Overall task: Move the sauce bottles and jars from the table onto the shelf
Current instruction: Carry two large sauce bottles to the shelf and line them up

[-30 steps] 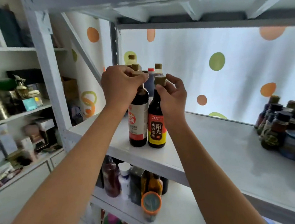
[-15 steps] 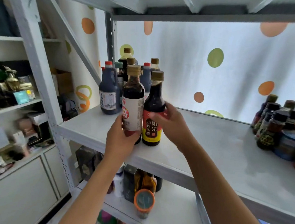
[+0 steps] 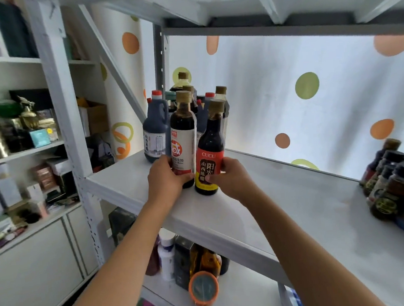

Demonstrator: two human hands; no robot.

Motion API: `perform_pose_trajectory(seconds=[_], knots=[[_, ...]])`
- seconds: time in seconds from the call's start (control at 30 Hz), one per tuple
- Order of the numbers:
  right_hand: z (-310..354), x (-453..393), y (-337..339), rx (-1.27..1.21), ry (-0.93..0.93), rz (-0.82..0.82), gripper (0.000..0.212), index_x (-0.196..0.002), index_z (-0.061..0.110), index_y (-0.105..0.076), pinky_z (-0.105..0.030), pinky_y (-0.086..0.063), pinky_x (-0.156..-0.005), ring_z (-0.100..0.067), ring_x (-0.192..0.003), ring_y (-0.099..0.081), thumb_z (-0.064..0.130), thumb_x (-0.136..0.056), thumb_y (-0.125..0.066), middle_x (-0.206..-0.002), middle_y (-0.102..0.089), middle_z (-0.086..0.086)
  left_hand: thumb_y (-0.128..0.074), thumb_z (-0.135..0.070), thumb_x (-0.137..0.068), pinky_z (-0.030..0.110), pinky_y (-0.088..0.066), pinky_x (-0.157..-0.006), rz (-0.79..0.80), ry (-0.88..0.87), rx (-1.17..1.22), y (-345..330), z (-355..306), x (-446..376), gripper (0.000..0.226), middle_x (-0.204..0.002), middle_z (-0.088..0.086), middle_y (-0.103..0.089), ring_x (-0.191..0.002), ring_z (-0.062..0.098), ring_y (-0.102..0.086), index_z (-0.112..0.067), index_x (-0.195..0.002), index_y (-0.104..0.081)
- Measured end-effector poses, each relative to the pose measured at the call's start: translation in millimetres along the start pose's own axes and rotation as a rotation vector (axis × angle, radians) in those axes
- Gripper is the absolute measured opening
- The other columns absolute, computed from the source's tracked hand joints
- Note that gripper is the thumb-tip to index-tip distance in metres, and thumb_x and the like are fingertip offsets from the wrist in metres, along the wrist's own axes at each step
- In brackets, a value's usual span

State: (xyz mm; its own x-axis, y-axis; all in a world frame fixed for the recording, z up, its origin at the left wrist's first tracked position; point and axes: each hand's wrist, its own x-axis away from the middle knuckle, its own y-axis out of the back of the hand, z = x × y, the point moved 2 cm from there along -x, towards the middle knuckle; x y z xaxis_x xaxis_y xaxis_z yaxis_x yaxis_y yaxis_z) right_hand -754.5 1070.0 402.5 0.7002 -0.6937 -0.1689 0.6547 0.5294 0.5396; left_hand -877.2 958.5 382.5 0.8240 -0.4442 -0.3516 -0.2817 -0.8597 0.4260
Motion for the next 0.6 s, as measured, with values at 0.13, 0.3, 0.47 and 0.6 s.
perform_pose_trajectory(seconds=[0.13, 0.3, 0.47, 0.6], knots=[[0.8, -25.5, -13.6, -0.007, 0.014, -0.026, 0.041, -0.121, 0.009, -0.063, -0.038, -0.052, -0.093, -0.025, -0.105, -0.065, 0.010, -0.082, -0.076, -0.114, -0.070, -0.007, -0.087, -0.028, -0.067, 0.043, -0.051, -0.096, -0.020, 0.007, 0.002, -7.0, 5.4, -24.7, 0.063, -0.122, 0.007, -0.066, -0.113, 0.028, -0.062, -0.014, -0.120, -0.057], [-2.5, -46.0, -28.4, -0.033, 0.009, -0.108, 0.033, -0.116, 0.010, -0.060, -0.030, -0.047, -0.078, -0.022, -0.098, -0.062, 0.011, -0.085, -0.071, -0.103, -0.064, -0.002, -0.086, -0.024, -0.069, 0.041, -0.049, -0.094, -0.084, 0.036, 0.040, -14.1, 12.1, -40.9, 0.062, -0.124, 0.011, -0.063, -0.115, 0.031, -0.060, -0.011, -0.119, -0.051], [-7.0, -59.7, -41.2, -0.052, -0.004, -0.181, 0.041, -0.124, 0.010, -0.054, -0.030, -0.048, -0.079, -0.019, -0.096, -0.059, 0.016, -0.087, -0.071, -0.116, -0.065, -0.006, -0.084, -0.024, -0.072, 0.038, -0.049, -0.089, -0.106, 0.013, 0.012, -18.9, 18.0, -53.6, 0.058, -0.123, 0.013, -0.063, -0.113, 0.032, -0.059, -0.008, -0.115, -0.049], [-9.9, -67.9, -47.3, -0.110, 0.011, -0.204, 0.045, -0.129, 0.013, -0.055, -0.026, -0.047, -0.079, -0.017, -0.097, -0.059, 0.018, -0.088, -0.072, -0.117, -0.066, -0.005, -0.083, -0.025, -0.073, 0.037, -0.049, -0.088, -0.104, -0.003, -0.004, -23.9, 26.3, -63.6, 0.054, -0.121, 0.012, -0.064, -0.112, 0.031, -0.060, -0.010, -0.115, -0.052]])
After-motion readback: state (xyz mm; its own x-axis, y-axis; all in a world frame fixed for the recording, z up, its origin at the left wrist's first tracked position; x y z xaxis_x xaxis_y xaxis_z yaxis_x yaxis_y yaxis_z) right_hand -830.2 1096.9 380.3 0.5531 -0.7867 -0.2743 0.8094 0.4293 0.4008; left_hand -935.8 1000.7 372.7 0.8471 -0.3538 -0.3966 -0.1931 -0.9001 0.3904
